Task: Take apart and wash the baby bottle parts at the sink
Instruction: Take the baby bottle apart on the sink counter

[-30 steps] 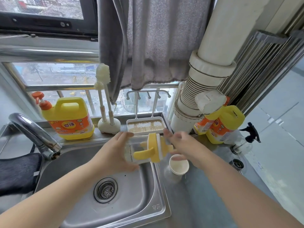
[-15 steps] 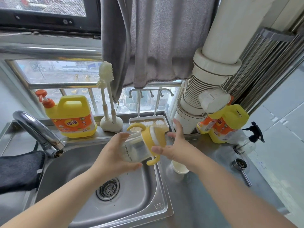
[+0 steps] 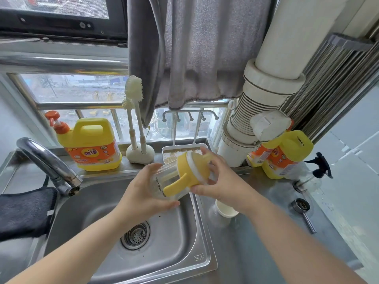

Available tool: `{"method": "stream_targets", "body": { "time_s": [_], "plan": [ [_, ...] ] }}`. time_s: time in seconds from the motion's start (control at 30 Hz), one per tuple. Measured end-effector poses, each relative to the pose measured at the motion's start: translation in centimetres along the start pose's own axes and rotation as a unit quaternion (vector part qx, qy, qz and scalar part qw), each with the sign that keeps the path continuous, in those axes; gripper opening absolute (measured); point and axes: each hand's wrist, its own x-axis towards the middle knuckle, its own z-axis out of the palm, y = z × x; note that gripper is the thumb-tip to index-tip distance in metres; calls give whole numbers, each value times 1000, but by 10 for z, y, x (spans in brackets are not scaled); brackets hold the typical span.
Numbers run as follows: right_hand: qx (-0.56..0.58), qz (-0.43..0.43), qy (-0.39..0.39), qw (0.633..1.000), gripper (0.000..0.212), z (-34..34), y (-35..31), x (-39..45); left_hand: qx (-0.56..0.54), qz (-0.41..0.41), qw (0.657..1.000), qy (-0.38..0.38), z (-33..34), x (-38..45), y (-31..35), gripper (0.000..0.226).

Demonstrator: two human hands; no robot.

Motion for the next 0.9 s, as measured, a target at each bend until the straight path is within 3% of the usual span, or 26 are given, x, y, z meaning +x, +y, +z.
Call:
{"method": "stream_targets", "body": {
  "time_s": [0.17, 0.27, 0.37, 0.47, 0.57, 0.9],
  "plan": [
    [41, 69, 8, 997, 84, 13, -6, -1, 76, 30, 996, 31, 3, 1, 1, 99],
    [48, 52, 76, 995, 69, 24, -5, 5, 115, 62, 991, 25, 3, 4, 1, 100],
    [51, 15, 93, 994, 80, 23, 4, 9, 109, 47, 993, -16, -2, 6, 7, 105],
    [59, -14, 45, 997, 93, 13, 7, 6, 95, 35, 993, -65, -7, 9, 8, 105],
    [52, 1, 52, 997, 100, 12, 10, 5, 63, 19, 995, -72, -6, 13, 9, 104],
    [0, 14, 122, 992, 67, -30, 5, -6, 35, -44, 994, -93, 21, 19, -12, 91]
  ]
}}
